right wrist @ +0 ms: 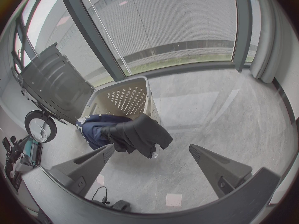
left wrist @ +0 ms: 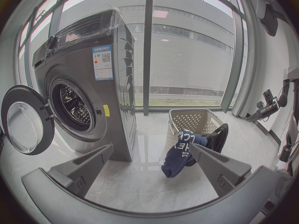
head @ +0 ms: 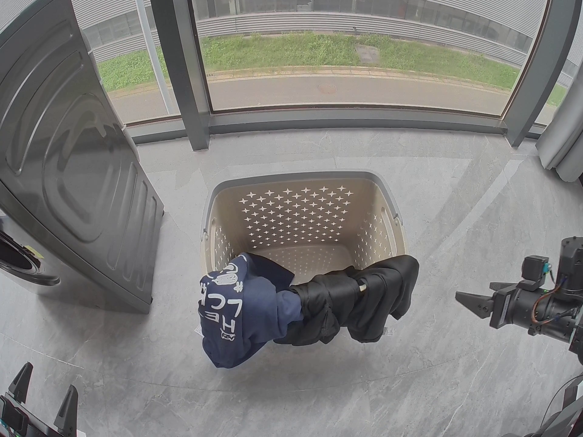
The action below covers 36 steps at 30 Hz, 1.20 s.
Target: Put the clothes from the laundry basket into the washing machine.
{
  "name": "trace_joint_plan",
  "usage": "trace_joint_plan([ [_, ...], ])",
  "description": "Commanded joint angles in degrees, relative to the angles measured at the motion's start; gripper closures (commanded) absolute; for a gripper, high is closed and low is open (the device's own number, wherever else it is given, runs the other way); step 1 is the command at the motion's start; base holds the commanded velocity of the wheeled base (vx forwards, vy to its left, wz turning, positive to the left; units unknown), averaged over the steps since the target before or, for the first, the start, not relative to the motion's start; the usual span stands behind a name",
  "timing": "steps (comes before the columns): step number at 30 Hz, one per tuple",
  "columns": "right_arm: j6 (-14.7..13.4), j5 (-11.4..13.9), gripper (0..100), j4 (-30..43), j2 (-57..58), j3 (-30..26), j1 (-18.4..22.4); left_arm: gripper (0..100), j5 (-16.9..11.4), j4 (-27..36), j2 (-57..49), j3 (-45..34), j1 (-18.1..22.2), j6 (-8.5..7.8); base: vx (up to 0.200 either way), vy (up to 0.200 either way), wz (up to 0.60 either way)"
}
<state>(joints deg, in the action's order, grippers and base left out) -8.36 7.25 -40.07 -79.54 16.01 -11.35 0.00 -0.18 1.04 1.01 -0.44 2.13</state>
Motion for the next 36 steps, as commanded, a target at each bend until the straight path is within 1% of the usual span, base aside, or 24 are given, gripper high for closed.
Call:
trace_joint_plan([
  [1,-0.2,-0.9,0,-1.1,-10.8,1.1,-3.3,0,0.0,0.0,-0.9,-1.0,0.0,-0.02,0.000,0.000,0.00],
  [4,-0.3,-0.9,0,-1.1,-12.0,1.0,-4.8,0,0.0,0.0,-0.9,-1.0,-0.1,0.06,0.000,0.000,0.00],
  [5,-0.3,-1.0,0,-1.1,-12.1,1.0,-6.1,0,0.0,0.0,-0.9,-0.9,0.0,0.06,0.000,0.000,0.00],
  [6,-0.3,-1.0,0,-1.1,-12.1,1.0,-6.1,0,0.0,0.0,-0.9,-0.9,0.0,0.06,0.000,0.000,0.00],
  [7,-0.4,-1.1,0,-1.1,-12.7,1.1,-7.4,0,0.0,0.0,-0.9,-1.0,-0.1,0.06,0.000,0.000,0.00],
  [12,-0.5,-1.0,0,-1.2,-15.6,2.2,-8.3,0,0.0,0.0,-0.9,-1.0,0.0,0.06,0.000,0.000,0.00],
  [18,-0.5,-0.8,0,-1.3,-18.1,3.5,-10.8,0,0.0,0.0,-0.9,-0.9,0.0,0.06,0.000,0.000,0.00],
  [21,-0.6,-1.1,0,-4.1,-20.8,4.6,-12.6,0,0.0,0.0,-0.9,-1.0,0.0,-0.02,0.000,0.000,0.00],
  [22,-0.6,-1.1,0,-4.1,-20.8,4.6,-12.6,0,0.0,0.0,-0.9,-1.0,0.0,-0.02,0.000,0.000,0.00],
  [25,-1.5,-3.4,0,-8.2,-24.8,6.0,-14.5,0,0.0,0.0,-0.9,-1.0,0.0,0.06,0.000,0.000,0.00],
  [27,-1.5,-3.9,0,-9.6,-26.2,6.6,-14.8,0,0.0,0.0,-0.9,-1.0,0.0,0.06,0.000,0.000,0.00],
  [36,-1.5,-3.9,0,-10.3,-31.4,10.8,-14.3,0,0.0,-0.1,-0.9,-1.0,0.0,0.06,0.000,0.000,0.00],
])
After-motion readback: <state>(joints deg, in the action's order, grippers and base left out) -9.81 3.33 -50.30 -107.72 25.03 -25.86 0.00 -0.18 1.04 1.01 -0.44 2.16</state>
